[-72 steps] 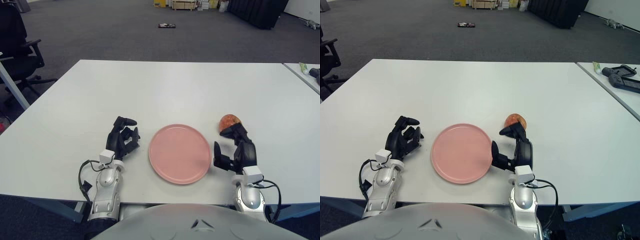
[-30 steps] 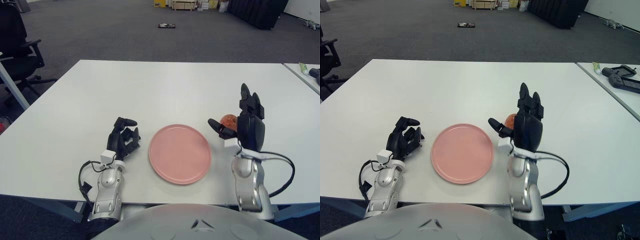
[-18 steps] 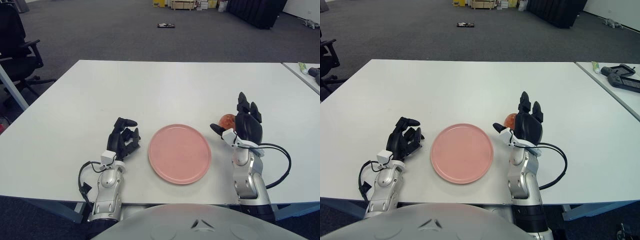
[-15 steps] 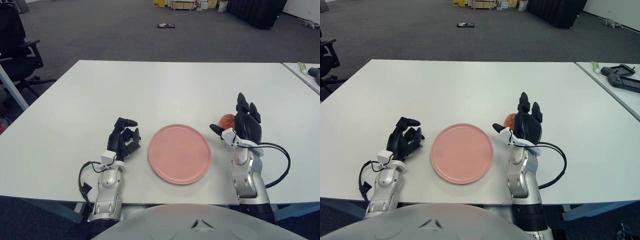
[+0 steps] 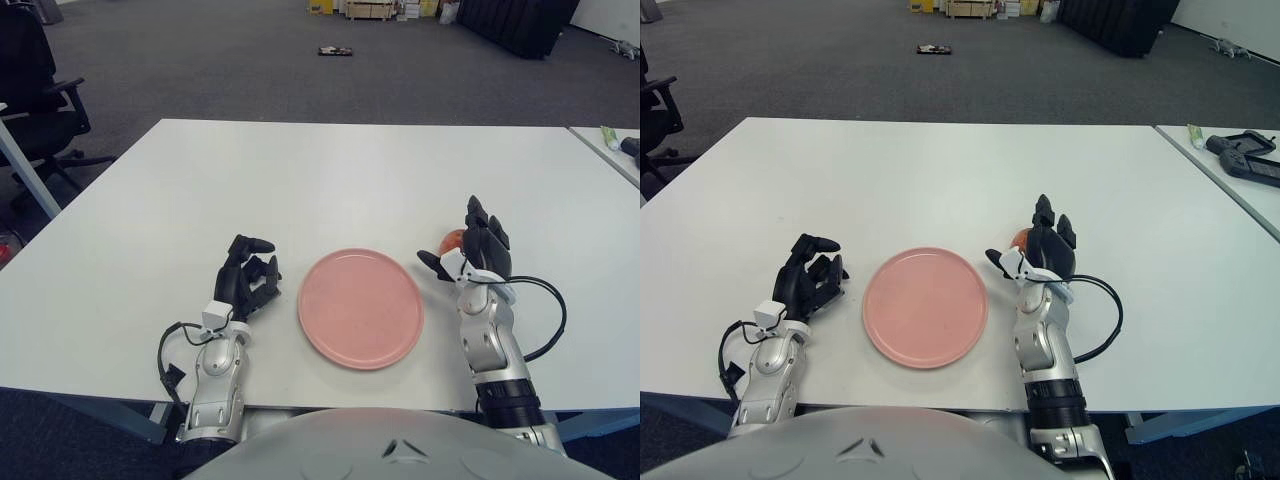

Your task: Put the apple into the plate.

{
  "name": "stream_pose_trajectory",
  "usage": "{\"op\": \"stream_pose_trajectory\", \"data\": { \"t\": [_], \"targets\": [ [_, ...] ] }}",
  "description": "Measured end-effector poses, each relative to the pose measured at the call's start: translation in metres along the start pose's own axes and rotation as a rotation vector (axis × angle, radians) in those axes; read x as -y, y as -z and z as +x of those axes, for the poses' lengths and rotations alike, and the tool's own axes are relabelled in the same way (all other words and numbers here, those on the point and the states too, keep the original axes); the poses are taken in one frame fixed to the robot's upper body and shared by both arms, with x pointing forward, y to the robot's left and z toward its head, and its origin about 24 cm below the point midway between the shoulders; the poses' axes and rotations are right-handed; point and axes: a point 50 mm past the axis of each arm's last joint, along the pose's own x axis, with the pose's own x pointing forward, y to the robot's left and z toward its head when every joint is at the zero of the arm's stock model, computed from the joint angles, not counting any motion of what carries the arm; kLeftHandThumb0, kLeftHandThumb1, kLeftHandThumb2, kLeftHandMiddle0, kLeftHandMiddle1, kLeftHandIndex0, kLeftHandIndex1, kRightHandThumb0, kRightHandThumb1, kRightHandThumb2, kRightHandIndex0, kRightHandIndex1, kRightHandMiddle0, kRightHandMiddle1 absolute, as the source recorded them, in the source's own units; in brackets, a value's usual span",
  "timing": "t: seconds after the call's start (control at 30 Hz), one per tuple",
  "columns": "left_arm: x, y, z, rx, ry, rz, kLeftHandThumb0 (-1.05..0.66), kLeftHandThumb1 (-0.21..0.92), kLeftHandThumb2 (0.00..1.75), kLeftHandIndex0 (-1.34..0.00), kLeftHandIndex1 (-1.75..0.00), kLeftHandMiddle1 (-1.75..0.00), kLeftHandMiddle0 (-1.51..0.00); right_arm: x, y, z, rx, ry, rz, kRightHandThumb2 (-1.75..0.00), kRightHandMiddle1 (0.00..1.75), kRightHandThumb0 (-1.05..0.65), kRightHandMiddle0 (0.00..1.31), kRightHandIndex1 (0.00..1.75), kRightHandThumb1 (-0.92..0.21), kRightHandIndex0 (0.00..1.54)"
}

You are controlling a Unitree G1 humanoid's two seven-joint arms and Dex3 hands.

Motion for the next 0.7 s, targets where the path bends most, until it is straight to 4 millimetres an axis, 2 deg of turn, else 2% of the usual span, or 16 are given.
{"op": "stream_pose_trajectory", "data": {
  "t": [0.33,0.57,0.7],
  "targets": [
    [0.0,0.0,0.0,-0.001,-0.003,-0.004,-0.39,0.62,0.94,-0.38,-1.75,-1.75,-0.65,-0.006,0.01,0.009,-0.077,-0.033,-0.023,-0.96,0.62,-0.52,0.0,0.72,-0.32,0.0],
    [-0.001,0.0,-0.001,-0.002,-0.004,-0.005,-0.39,0.62,0.94,-0.38,-1.75,-1.75,-0.64,-0.008,0.019,0.02,-0.074,-0.028,-0.019,-0.97,0.73,-0.5,0.0,0.91,-0.35,0.0],
    [-0.001,0.001,-0.001,-0.003,-0.005,-0.004,-0.39,0.63,0.93,-0.37,-1.75,-1.75,-0.64,-0.008,0.023,0.024,-0.086,-0.024,-0.029,-0.93,0.83,-0.53,0.0,1.01,-0.42,0.0]
  ]
}}
